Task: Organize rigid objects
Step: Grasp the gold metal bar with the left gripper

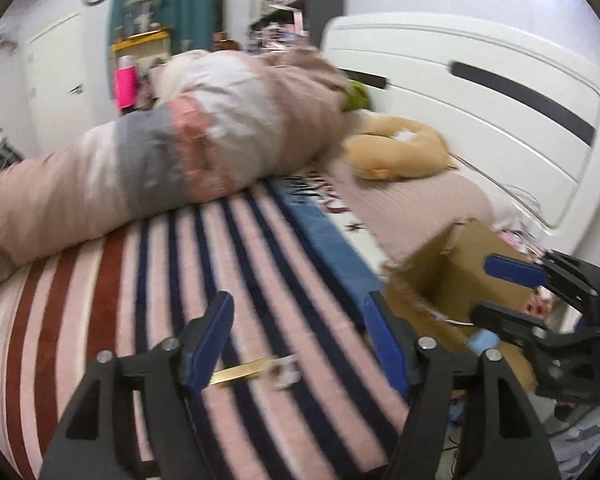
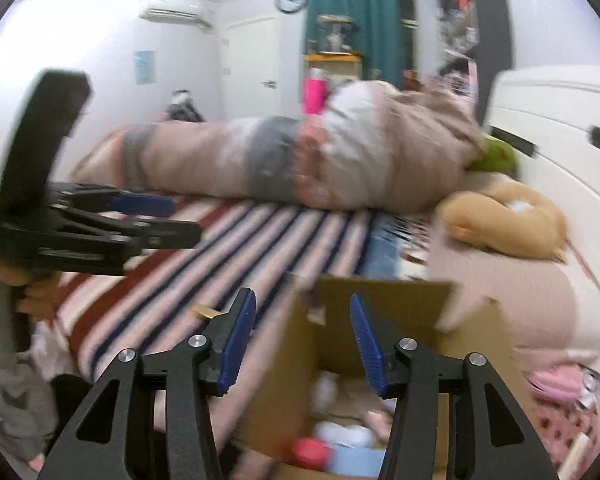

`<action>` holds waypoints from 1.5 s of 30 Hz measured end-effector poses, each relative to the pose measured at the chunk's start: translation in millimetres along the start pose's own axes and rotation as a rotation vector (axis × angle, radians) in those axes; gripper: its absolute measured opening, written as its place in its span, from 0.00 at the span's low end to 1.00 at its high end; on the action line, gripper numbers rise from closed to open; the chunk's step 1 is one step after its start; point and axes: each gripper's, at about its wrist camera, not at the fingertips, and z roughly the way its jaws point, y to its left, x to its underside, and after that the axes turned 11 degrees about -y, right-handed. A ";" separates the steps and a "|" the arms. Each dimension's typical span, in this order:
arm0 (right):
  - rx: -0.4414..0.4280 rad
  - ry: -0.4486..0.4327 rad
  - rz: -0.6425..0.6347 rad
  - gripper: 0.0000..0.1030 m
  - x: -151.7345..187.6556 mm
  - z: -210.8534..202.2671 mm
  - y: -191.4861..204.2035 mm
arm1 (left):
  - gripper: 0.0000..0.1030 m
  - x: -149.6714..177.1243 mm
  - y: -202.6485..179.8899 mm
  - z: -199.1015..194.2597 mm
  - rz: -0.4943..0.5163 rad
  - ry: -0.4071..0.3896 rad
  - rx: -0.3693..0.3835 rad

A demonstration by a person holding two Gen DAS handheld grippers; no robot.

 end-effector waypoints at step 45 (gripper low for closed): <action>0.032 0.350 0.004 0.31 142.2 183.7 48.9 | 0.29 156.5 80.8 127.2 -0.040 0.287 0.343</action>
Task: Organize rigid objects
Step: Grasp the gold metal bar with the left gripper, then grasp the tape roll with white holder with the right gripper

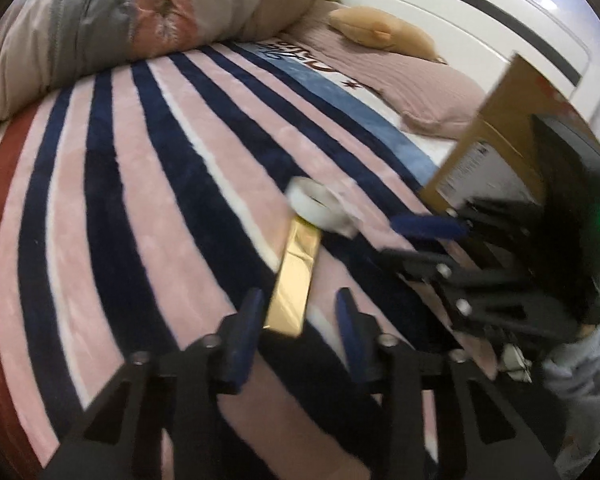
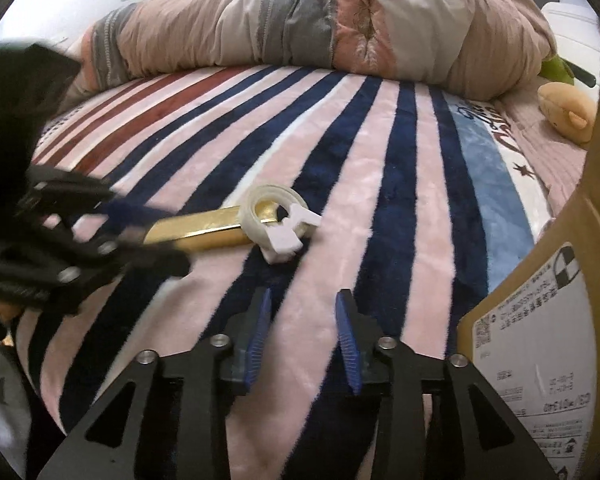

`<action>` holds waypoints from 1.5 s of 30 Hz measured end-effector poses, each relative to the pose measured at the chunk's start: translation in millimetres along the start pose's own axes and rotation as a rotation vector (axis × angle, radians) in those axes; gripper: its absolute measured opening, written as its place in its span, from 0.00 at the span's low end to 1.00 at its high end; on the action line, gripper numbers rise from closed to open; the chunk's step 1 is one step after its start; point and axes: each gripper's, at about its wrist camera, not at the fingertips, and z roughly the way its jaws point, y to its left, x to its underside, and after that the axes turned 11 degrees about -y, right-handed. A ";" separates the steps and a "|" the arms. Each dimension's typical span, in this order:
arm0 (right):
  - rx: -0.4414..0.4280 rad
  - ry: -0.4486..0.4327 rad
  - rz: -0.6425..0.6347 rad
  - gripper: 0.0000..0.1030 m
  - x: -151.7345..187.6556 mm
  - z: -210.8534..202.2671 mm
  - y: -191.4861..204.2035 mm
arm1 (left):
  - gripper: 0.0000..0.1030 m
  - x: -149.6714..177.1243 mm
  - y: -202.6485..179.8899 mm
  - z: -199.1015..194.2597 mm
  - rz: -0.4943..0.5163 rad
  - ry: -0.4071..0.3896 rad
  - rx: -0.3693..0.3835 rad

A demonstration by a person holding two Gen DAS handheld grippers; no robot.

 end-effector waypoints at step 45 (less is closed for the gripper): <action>-0.050 -0.126 -0.095 0.34 -29.2 -76.7 51.8 | 0.15 31.6 29.6 -52.4 -0.203 -0.120 -0.350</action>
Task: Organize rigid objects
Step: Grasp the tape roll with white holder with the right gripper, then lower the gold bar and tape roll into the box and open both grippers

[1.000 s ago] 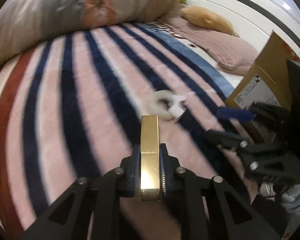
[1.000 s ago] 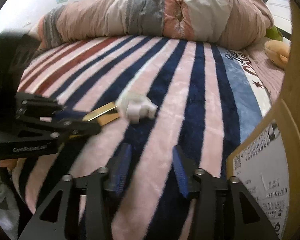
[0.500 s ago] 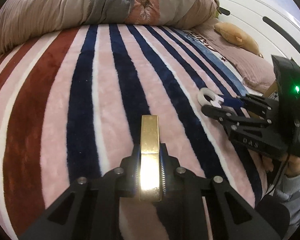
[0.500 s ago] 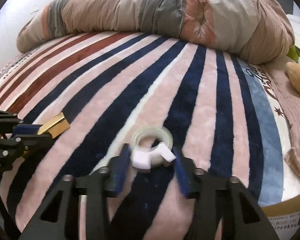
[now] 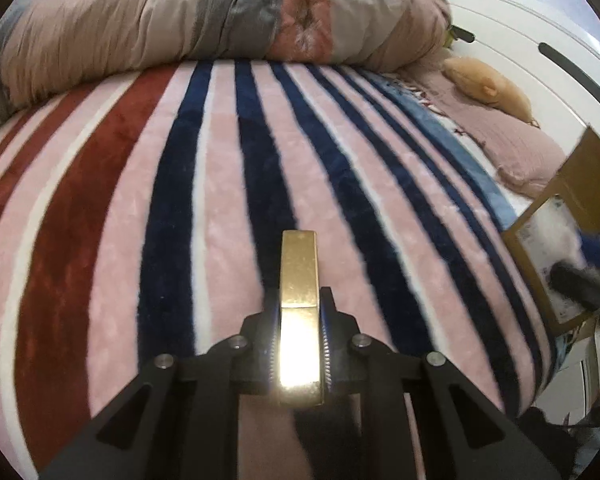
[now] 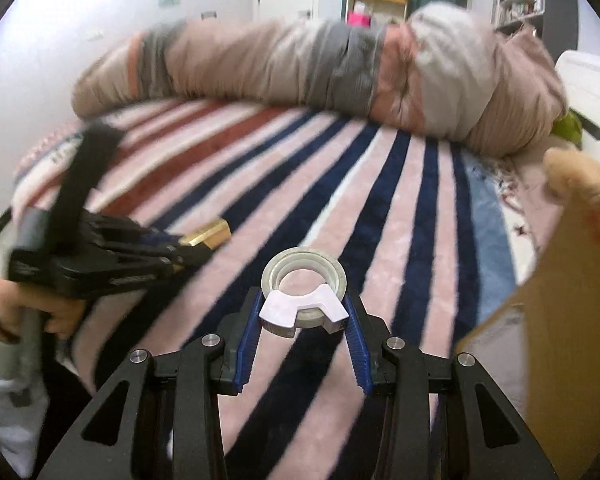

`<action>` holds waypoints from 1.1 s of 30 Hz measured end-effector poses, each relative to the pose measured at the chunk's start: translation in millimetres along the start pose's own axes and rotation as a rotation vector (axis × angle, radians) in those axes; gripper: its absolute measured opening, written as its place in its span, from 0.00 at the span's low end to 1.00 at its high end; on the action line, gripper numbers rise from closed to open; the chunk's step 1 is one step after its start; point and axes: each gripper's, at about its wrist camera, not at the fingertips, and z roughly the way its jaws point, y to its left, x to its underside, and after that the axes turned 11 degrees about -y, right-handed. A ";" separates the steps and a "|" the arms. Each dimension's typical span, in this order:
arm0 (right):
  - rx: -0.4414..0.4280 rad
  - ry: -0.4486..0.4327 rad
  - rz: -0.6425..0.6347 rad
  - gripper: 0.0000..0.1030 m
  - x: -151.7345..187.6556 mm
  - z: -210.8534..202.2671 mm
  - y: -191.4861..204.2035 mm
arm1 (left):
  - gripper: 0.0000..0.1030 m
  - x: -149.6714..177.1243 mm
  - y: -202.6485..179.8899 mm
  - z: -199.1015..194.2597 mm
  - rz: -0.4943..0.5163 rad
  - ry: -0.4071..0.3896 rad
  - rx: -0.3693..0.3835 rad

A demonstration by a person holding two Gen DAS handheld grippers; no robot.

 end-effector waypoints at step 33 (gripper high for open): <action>0.278 -0.062 0.114 0.47 21.3 -131.3 -195.3 | 0.15 -120.3 -316.8 -45.8 0.418 0.000 0.288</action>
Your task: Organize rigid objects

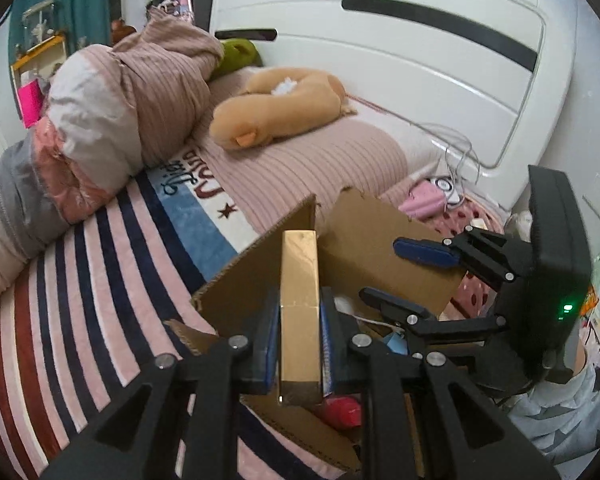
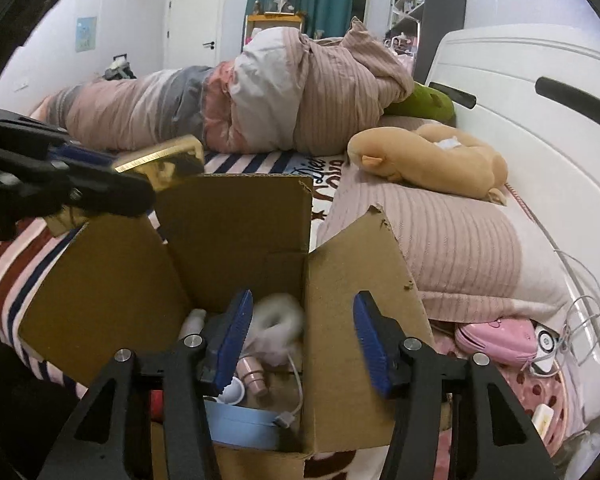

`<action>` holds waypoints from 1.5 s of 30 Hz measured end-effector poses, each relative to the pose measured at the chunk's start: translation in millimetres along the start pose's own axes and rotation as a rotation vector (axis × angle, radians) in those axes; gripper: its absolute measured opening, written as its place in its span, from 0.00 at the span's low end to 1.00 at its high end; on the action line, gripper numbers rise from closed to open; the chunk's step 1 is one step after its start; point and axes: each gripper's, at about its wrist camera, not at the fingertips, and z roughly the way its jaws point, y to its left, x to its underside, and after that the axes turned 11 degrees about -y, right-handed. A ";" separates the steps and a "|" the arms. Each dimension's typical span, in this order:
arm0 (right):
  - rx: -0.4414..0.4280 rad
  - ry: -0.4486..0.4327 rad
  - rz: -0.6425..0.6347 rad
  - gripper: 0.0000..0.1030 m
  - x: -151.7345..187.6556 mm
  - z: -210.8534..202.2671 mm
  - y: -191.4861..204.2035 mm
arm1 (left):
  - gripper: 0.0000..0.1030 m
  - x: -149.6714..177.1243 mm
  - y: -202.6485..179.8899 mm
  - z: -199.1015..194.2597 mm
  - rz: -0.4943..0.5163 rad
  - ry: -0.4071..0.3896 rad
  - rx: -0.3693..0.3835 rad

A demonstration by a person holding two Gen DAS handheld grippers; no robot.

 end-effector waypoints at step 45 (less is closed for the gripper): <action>-0.225 -0.387 0.062 0.97 -32.5 -74.5 30.2 | 0.98 80.7 59.4 -128.1 -0.224 -0.385 -0.449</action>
